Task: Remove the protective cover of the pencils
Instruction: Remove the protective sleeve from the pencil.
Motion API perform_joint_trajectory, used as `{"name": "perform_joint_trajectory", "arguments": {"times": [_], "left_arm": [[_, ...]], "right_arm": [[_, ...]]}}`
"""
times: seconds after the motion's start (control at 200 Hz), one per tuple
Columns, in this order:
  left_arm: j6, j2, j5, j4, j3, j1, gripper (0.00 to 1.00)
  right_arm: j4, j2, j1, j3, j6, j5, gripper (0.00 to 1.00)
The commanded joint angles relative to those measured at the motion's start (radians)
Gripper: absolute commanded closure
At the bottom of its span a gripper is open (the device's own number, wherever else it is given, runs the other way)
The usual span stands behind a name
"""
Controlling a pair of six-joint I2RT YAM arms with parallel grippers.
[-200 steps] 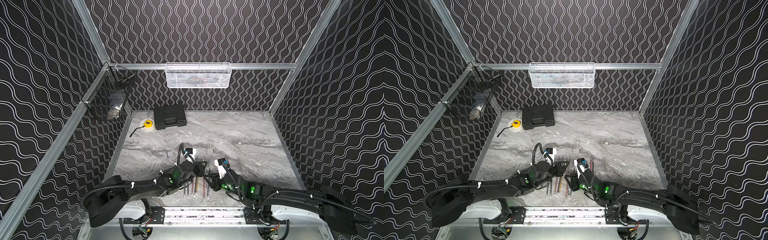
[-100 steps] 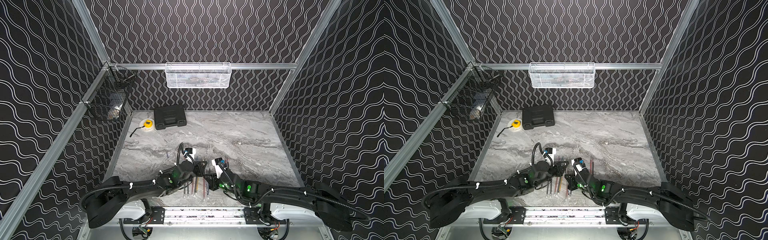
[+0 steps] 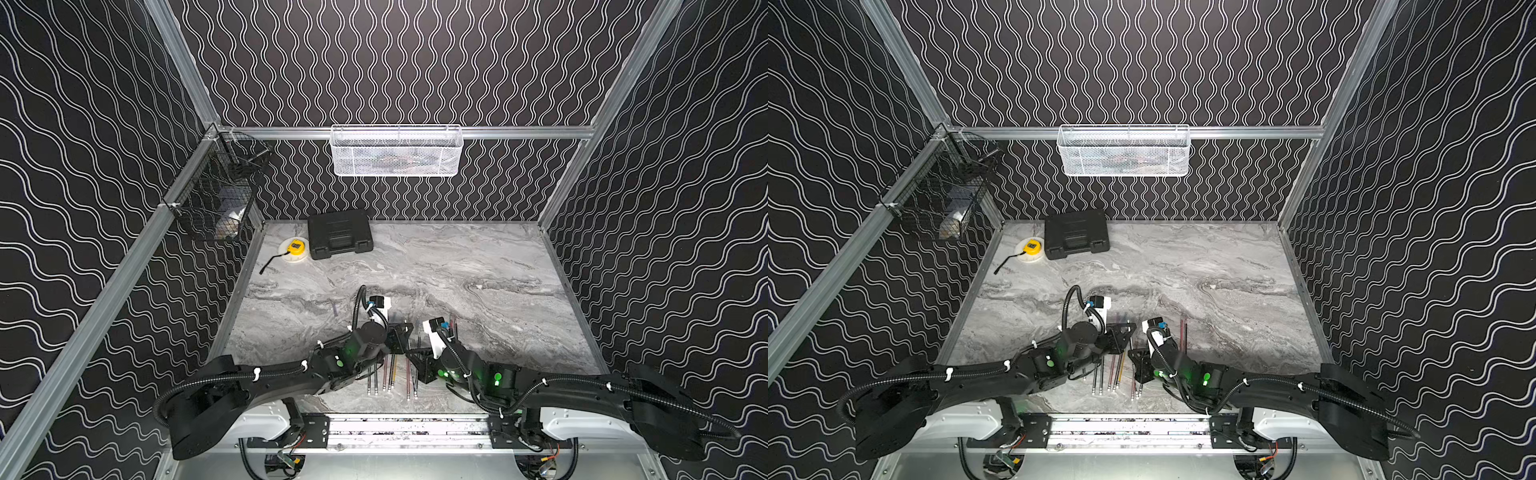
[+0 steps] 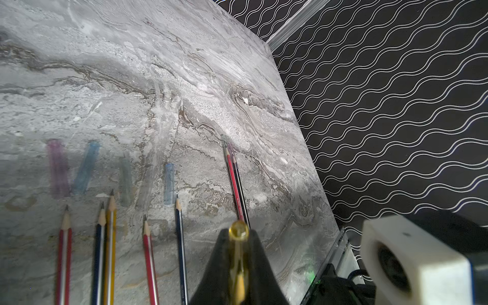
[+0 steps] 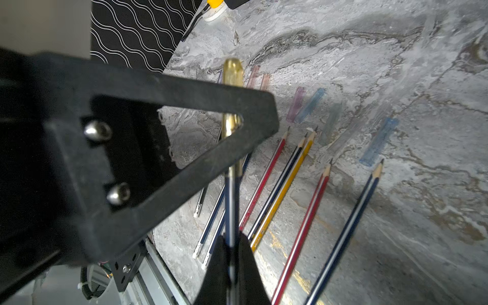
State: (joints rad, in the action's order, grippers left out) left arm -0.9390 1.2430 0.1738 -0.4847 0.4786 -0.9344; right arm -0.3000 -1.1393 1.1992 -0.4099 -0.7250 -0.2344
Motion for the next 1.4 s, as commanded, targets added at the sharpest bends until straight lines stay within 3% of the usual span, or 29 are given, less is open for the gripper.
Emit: {"name": "perform_joint_trajectory", "arguments": {"times": [0.0,1.396], "left_arm": [[0.009,-0.013,0.036,-0.013,0.008,0.003,0.89],[0.018,-0.027,0.113,0.055,0.063,0.018,0.9]], "right_arm": [[-0.048,-0.006,0.009,-0.002,0.015,0.026,1.0],[-0.028,0.039,0.095,0.032,-0.013,-0.106,1.0]]}}
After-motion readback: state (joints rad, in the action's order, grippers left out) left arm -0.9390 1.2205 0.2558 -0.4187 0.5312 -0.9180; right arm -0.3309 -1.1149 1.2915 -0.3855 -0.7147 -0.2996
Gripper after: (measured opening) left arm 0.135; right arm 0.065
